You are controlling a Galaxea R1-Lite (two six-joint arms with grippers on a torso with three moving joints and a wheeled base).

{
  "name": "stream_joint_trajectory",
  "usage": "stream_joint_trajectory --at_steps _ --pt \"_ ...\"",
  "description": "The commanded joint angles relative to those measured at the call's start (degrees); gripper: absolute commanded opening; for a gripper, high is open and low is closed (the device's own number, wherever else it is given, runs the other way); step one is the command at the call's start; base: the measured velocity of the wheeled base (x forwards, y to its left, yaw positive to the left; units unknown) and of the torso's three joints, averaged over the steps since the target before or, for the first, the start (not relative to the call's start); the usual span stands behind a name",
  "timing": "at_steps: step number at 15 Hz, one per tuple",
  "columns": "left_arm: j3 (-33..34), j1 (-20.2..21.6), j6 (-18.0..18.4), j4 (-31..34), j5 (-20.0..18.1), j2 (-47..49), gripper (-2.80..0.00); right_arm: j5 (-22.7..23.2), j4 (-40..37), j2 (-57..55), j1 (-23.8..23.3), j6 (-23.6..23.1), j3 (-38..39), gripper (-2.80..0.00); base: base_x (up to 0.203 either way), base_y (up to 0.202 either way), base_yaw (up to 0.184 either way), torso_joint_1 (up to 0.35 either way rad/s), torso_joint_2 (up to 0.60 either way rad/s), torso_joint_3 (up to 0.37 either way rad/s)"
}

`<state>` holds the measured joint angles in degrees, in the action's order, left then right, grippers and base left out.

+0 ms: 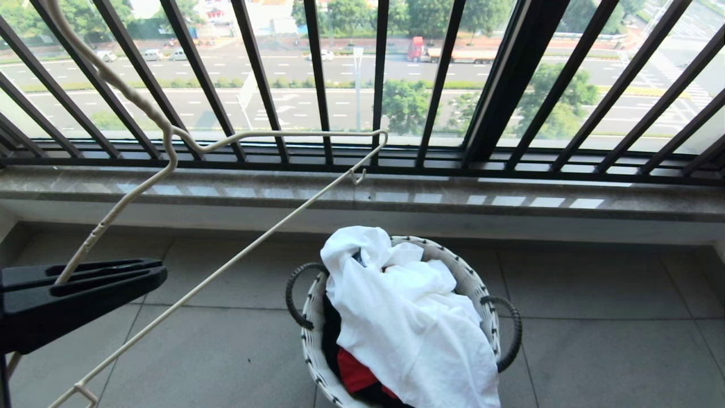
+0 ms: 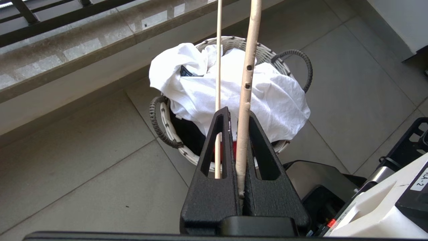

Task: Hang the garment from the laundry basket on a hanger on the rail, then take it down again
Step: Pick up clothes from the basket

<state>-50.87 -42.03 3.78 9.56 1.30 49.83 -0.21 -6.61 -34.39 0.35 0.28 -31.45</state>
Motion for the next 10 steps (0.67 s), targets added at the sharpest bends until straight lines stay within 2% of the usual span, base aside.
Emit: stream_joint_trajectory --at_steps 1,4,6,10 --pt "-0.4 0.0 0.2 0.0 -0.2 -2.5 -2.80 1.9 -0.4 -11.5 0.3 -0.2 -7.0 -2.80 0.000 0.000 0.000 0.000 0.00 0.000" --pt "-1.2 0.0 -0.1 0.1 0.0 -2.3 -2.80 3.7 -0.4 -18.6 1.6 -2.3 -12.8 -2.80 0.000 0.000 0.000 0.000 0.00 0.000" --pt "-1.4 0.0 -0.1 0.2 0.0 -2.0 -2.80 3.8 -0.2 -23.1 5.8 -3.6 -15.4 -2.80 0.000 0.000 0.000 0.000 0.00 0.000" --pt "-2.4 0.1 -0.2 0.5 1.5 0.2 -2.80 3.8 0.5 -34.4 10.2 -0.7 -21.4 -2.80 0.000 0.000 0.000 0.000 0.00 0.000"
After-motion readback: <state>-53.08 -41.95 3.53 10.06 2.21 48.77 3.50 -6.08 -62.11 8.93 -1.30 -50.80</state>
